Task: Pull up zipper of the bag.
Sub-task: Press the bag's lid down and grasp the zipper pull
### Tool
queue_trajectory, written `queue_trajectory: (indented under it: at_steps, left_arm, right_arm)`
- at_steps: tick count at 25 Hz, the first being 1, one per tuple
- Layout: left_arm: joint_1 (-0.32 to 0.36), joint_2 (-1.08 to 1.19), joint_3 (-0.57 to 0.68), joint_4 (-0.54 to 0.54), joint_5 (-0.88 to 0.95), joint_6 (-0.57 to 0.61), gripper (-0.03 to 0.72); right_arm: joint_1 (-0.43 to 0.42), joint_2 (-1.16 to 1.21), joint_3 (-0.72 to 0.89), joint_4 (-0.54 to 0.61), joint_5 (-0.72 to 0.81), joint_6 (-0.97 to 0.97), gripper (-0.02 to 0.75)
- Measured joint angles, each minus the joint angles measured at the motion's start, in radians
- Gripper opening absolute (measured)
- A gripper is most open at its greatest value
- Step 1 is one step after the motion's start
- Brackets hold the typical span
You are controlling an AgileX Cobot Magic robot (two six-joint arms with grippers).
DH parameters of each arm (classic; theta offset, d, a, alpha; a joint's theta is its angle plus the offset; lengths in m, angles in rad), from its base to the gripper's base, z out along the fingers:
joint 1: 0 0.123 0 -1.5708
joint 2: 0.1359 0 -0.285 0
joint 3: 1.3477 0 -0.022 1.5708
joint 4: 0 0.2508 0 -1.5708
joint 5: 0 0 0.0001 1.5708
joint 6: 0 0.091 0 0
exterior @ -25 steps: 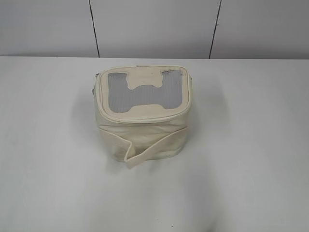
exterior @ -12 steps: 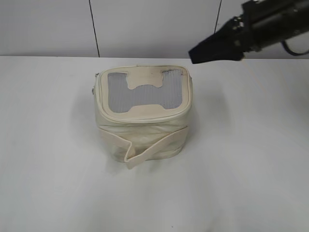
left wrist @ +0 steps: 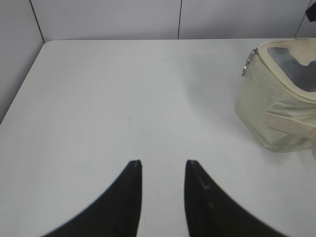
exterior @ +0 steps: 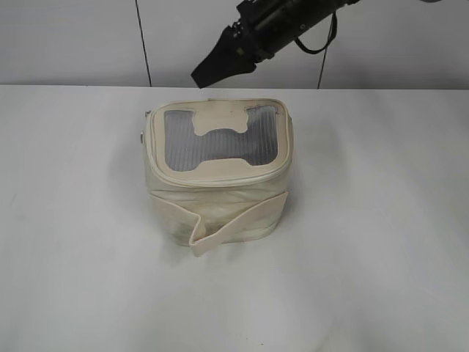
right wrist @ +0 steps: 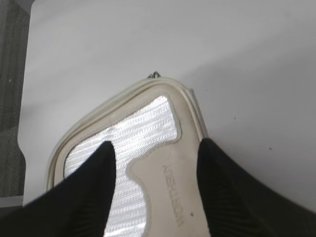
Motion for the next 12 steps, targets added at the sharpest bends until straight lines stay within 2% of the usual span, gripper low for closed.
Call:
queue_trajectory:
  at_steps: [5, 12]
  left_arm:
    - [0.0, 0.0, 0.0, 0.001, 0.0, 0.0, 0.241]
    - [0.0, 0.0, 0.0, 0.001, 0.0, 0.0, 0.241]
  right_arm:
    - [0.041, 0.101, -0.139, -0.011, 0.014, 0.047, 0.421]
    - [0.049, 0.18, -0.171, -0.018, 0.008, 0.067, 0.421]
